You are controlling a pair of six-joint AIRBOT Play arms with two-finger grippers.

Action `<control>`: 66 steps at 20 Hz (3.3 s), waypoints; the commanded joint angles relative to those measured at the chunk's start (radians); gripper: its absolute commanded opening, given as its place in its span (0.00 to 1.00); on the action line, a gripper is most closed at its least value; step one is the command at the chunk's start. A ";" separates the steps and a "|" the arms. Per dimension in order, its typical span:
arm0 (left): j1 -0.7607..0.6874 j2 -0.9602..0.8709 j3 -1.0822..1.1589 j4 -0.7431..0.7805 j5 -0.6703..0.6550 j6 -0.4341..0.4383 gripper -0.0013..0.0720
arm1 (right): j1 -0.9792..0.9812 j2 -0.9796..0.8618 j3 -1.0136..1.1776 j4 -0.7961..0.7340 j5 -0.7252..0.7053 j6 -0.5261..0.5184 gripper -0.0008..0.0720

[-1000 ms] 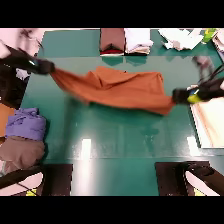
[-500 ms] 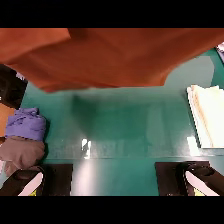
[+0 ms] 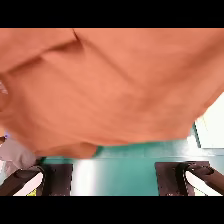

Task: Fold the shirts.

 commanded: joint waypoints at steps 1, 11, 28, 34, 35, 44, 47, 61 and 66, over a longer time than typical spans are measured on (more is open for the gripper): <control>0.001 -0.188 -0.094 -0.027 -0.120 -0.007 0.05 | 0.000 -0.175 -0.043 0.012 0.113 -0.030 0.04; 0.001 -0.719 -0.246 -0.023 -0.015 0.029 0.05 | -0.158 -0.705 -0.180 0.277 0.039 -0.032 0.04; 0.001 -0.725 -0.420 -0.089 -0.245 0.044 0.05 | -0.242 -0.488 -0.650 0.290 -0.038 -0.132 0.04; 0.001 -0.725 -0.476 -0.088 -0.233 0.040 0.05 | -0.238 -0.476 -0.784 0.323 -0.121 -0.132 0.04; 0.001 -0.725 -0.476 -0.086 -0.237 0.027 0.09 | -0.237 -0.476 -0.784 0.327 -0.124 -0.132 0.04; 0.001 -0.420 -0.620 0.029 -0.241 -0.072 0.64 | -0.284 -0.288 -0.784 0.351 -0.095 -0.134 0.58; 0.000 -0.200 -0.892 0.027 -0.198 -0.131 0.64 | -0.280 -0.247 -0.784 0.352 -0.077 -0.134 0.58; -0.170 0.164 -1.510 -0.090 -0.003 -0.283 0.64 | -0.131 -0.297 -0.784 0.351 -0.075 -0.132 0.58; -0.303 0.131 -1.531 -0.110 0.095 -0.325 0.64 | -0.131 -0.297 -0.784 0.352 -0.066 -0.129 0.58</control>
